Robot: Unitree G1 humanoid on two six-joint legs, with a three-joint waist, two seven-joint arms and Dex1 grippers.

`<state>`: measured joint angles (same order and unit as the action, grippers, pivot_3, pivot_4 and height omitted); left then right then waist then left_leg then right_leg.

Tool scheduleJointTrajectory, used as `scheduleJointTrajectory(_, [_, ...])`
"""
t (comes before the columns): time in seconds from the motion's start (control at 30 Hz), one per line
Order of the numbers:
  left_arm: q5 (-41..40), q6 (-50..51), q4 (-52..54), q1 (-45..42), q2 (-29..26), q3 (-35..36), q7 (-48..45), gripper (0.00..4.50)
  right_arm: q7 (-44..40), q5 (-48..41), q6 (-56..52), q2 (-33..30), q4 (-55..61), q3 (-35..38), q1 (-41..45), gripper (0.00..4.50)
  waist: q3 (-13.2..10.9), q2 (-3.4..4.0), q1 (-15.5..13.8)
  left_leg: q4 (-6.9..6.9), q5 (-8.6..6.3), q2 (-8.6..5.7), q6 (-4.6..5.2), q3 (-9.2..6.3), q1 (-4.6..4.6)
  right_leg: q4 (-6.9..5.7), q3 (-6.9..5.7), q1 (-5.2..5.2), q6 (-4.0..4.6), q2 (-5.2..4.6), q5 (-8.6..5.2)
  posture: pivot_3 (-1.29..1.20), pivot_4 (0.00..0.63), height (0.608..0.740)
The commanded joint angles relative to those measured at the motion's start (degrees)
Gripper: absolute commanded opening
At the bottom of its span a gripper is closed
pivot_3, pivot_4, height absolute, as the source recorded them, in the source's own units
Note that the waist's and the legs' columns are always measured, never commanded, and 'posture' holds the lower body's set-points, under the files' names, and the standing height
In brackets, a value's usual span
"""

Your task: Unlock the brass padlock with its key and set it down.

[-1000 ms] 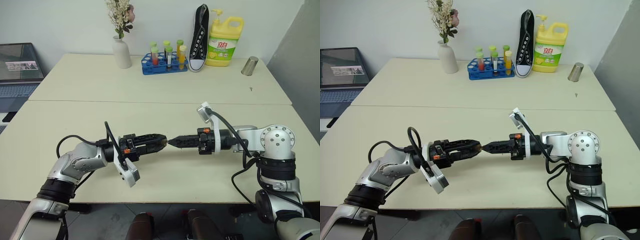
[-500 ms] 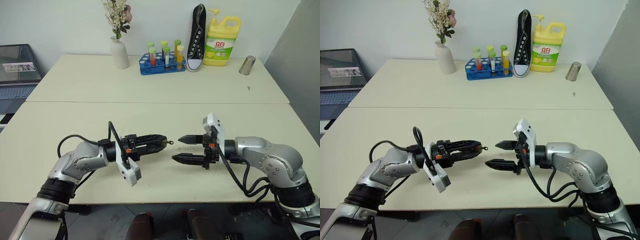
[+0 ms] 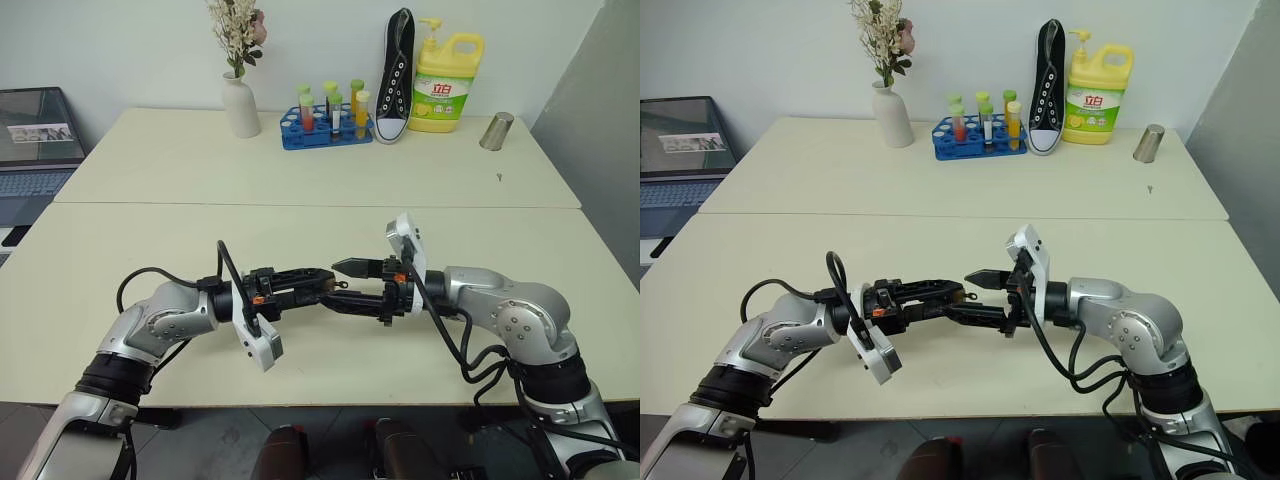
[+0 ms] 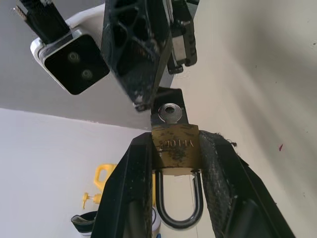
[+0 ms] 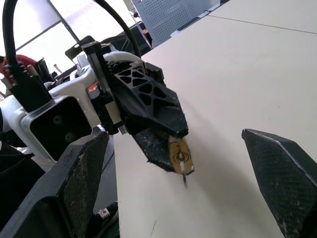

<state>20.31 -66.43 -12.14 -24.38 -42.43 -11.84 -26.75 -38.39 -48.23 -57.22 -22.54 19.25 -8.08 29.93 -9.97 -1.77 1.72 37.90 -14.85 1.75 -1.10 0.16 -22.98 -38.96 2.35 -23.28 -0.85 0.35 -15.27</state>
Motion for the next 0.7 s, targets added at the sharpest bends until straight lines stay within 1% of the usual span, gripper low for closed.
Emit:
scheduleJointTrajectory(0.03, [-1.4, 0.1, 1.8, 0.1, -0.1, 0.4, 0.7, 0.97, -1.2, 0.2, -0.1, -0.6, 0.8, -0.2, 1.1, 3.59, 0.0, 0.00, 0.0, 0.00, 0.00, 0.00, 0.00, 0.00, 0.00, 0.00, 0.00, 0.00, 0.00, 0.00, 0.00, 0.00, 0.150, 0.740])
scheduleJointTrajectory(0.1, [-1.5, 0.7, 2.3, 0.3, 0.0, 0.5, 0.8, 0.97, -1.2, 0.2, 0.0, -0.6, 0.7, -0.2, 1.1, 2.89, 0.0, 0.00, 0.0, 0.00, 0.00, 0.00, 0.00, 0.00, 0.00, 0.00, 0.00, 0.00, 0.00, -0.01, 0.00, 0.00, 0.150, 0.740])
scheduleJointTrajectory(0.17, [-1.5, 1.1, 2.7, 0.5, 0.2, 0.5, 0.8, 0.97, -1.4, 0.5, 0.0, -0.7, 0.8, -0.4, 1.1, 2.05, 0.0, 0.00, 0.0, 0.00, 0.00, 0.00, 0.00, -0.01, 0.00, 0.00, 0.00, 0.00, 0.00, -0.01, 0.00, 0.00, 0.150, 0.740])
scheduleJointTrajectory(0.27, [-1.4, 1.5, 3.0, 0.6, 0.3, 0.4, 0.9, 0.97, -1.9, 0.9, 0.2, -1.1, 1.0, -0.9, 1.2, 0.98, 0.0, 0.00, 0.0, 0.00, 0.00, 0.00, 0.00, -0.01, 0.00, -0.01, 0.00, 0.00, 0.00, 0.00, 0.00, 0.00, 0.150, 0.740])
scheduleJointTrajectory(0.33, [-1.3, 1.7, 2.9, 0.4, 0.5, 0.4, 0.9, 0.97, -2.6, 1.9, 0.8, -1.7, 1.2, -1.7, 1.2, 0.19, 0.0, 0.00, 0.0, 0.00, 0.00, 0.00, 0.00, -0.01, 0.00, 0.00, 0.00, 0.00, 0.00, -0.01, 0.00, 0.00, 0.150, 0.740])
scheduleJointTrajectory(0.37, [-1.3, 1.7, 2.8, 0.4, 0.6, 0.3, 0.9, 0.97, -2.9, 2.4, 1.1, -2.0, 1.4, -2.0, 1.3, 0.14, 0.0, 0.00, 0.0, 0.00, 0.00, -0.01, 0.00, 0.00, 0.00, -0.01, 0.00, 0.00, 0.00, -0.01, 0.00, 0.00, 0.150, 0.740])
scheduleJointTrajectory(0.7, [-0.7, 2.1, 2.1, -0.2, 1.2, 1.0, 1.5, 0.97, -2.9, 2.5, 1.1, -1.3, 1.2, -1.6, 1.5, 0.14, 0.0, 0.00, 0.0, 0.00, 0.00, 0.00, 0.00, -0.01, 0.00, 0.00, 0.00, 0.00, 0.00, -0.01, 0.00, 0.00, 0.150, 0.740])
